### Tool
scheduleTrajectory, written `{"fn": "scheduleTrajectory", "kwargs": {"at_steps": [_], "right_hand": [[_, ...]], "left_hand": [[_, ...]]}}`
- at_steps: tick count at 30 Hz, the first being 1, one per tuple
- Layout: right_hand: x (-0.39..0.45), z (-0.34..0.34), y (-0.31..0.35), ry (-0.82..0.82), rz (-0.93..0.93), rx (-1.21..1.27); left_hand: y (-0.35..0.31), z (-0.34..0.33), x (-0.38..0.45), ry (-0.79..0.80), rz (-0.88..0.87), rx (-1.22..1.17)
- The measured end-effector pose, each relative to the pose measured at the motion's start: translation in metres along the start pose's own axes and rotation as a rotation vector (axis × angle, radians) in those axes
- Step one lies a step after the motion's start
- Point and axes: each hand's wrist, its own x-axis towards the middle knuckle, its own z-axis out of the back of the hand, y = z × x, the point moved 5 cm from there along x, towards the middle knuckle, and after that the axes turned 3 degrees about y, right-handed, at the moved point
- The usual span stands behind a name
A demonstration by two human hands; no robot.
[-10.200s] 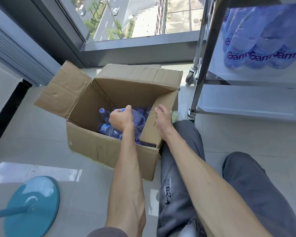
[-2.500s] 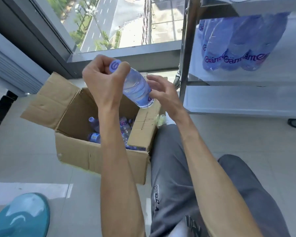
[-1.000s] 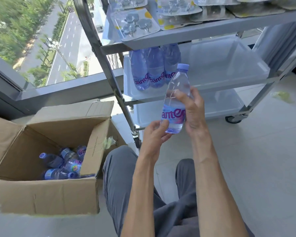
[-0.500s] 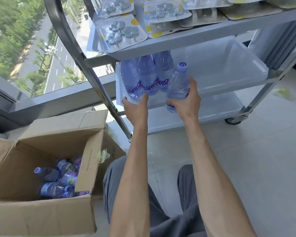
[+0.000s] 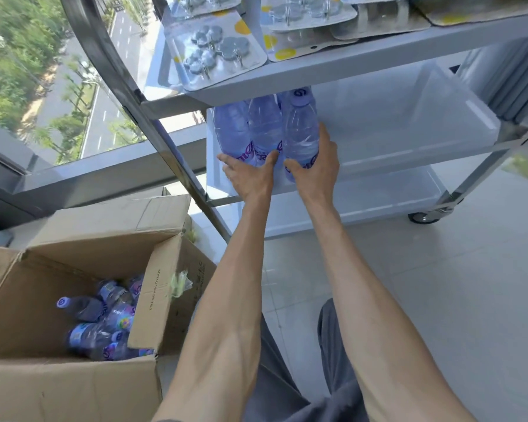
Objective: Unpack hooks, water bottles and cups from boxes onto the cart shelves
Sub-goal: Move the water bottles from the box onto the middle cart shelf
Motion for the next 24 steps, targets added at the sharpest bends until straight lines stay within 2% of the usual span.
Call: {"fn": "scheduleTrajectory", "kwargs": {"at_steps": [24], "right_hand": [[0.035, -0.016, -0.014, 0.058, 0.025, 0.03]], "left_hand": [[0.0, -0.005, 0.004, -0.022, 0.013, 0.044]]}}
